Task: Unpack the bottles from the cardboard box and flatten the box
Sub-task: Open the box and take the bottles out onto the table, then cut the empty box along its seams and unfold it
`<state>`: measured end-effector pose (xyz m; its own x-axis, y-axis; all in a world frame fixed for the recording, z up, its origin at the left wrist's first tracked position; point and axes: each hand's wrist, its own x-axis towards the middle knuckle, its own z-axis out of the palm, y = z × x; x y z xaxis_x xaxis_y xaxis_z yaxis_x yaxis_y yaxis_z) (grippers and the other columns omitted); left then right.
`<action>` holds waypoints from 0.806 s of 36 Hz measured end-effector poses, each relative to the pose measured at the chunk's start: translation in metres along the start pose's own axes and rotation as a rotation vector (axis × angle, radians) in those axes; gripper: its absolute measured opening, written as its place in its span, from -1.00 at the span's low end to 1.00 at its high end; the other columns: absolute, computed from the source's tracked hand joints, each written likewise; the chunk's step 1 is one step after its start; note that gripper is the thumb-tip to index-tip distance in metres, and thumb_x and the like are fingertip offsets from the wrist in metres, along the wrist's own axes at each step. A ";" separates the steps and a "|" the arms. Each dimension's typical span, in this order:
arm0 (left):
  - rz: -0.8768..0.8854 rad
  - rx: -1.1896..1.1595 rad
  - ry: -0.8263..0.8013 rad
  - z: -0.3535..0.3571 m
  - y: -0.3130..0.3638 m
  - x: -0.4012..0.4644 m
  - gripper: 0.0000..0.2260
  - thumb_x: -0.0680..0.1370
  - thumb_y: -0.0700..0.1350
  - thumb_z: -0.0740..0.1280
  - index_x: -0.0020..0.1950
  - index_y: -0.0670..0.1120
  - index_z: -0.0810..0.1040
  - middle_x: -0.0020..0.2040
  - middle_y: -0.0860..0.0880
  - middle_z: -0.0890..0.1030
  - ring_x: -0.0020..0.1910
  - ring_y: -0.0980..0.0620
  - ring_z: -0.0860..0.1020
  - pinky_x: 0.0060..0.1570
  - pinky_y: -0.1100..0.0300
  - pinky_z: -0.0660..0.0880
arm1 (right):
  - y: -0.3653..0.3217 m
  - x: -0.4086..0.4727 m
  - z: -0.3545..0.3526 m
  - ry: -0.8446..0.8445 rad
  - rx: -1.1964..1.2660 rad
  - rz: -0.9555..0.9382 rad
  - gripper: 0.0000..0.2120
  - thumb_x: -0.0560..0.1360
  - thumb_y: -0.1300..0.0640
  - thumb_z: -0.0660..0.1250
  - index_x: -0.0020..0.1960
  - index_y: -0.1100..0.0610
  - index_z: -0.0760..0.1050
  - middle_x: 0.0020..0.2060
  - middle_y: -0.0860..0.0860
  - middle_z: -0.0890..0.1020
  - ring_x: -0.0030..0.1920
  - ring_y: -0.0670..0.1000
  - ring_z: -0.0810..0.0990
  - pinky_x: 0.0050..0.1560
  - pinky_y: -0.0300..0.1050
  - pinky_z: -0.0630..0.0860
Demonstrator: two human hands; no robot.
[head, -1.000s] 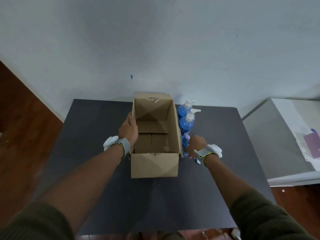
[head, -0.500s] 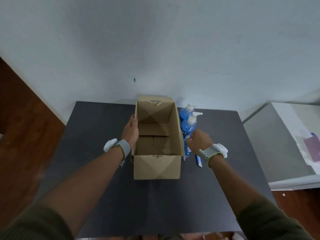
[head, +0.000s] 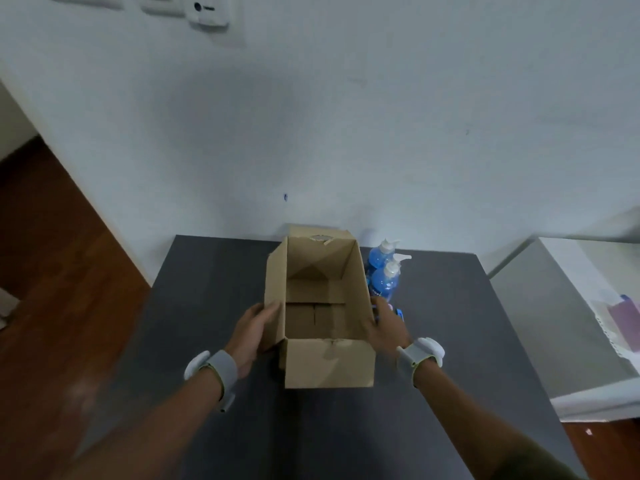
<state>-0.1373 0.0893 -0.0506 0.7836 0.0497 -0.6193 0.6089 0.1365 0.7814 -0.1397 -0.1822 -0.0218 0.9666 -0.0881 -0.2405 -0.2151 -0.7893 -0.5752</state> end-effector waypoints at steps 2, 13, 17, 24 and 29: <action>0.054 -0.032 0.012 -0.002 0.001 -0.003 -0.44 0.44 0.32 0.42 0.33 0.11 0.41 0.29 -0.05 0.50 0.21 -0.12 0.52 0.04 -0.11 0.61 | -0.003 -0.008 0.000 0.026 0.125 0.006 -0.72 0.55 -0.13 0.28 0.15 -0.02 0.32 -0.03 0.07 0.60 -0.17 0.02 0.62 -0.14 0.01 0.62; 0.392 -0.201 -0.048 0.004 0.055 -0.035 -0.23 0.40 0.60 0.12 0.43 0.15 0.39 0.13 -0.12 0.58 -0.01 -0.08 0.62 -0.15 0.03 0.57 | -0.070 -0.014 -0.045 0.033 0.940 0.029 -0.55 0.57 -0.33 0.05 0.13 -0.16 0.62 0.18 -0.12 0.66 0.30 -0.03 0.54 0.22 0.05 0.43; 0.537 -0.150 -0.067 0.013 0.076 -0.049 -0.42 0.54 0.35 0.29 0.52 0.35 0.18 0.41 0.05 0.48 0.31 -0.05 0.53 0.20 -0.19 0.52 | -0.086 -0.006 -0.056 0.004 0.932 -0.056 -0.64 0.61 0.05 0.07 0.31 0.00 0.52 0.18 -0.01 0.65 0.18 -0.01 0.61 0.14 -0.01 0.55; 0.562 0.136 -0.012 0.020 0.088 -0.046 -0.19 0.57 0.19 0.35 0.59 0.31 -0.18 0.57 0.15 0.22 0.42 0.02 0.37 0.43 -0.16 0.31 | -0.097 0.000 -0.056 -0.036 0.799 -0.056 -0.74 0.61 0.07 0.16 0.20 -0.16 0.50 0.11 -0.04 0.67 0.10 0.03 0.64 0.11 -0.03 0.58; 0.553 0.340 -0.025 0.017 0.072 -0.042 -0.35 0.65 0.13 0.23 0.55 0.43 -0.14 0.54 0.17 0.26 0.37 0.00 0.41 0.37 -0.07 0.35 | -0.072 0.010 -0.035 -0.114 0.670 0.065 -0.50 0.45 -0.17 0.21 0.39 -0.21 0.38 0.22 -0.07 0.62 0.19 0.05 0.60 0.26 0.15 0.52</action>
<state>-0.1242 0.0803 0.0333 0.9928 -0.0005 -0.1195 0.1163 -0.2235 0.9677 -0.1097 -0.1479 0.0447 0.9360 -0.0285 -0.3508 -0.3474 -0.2343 -0.9080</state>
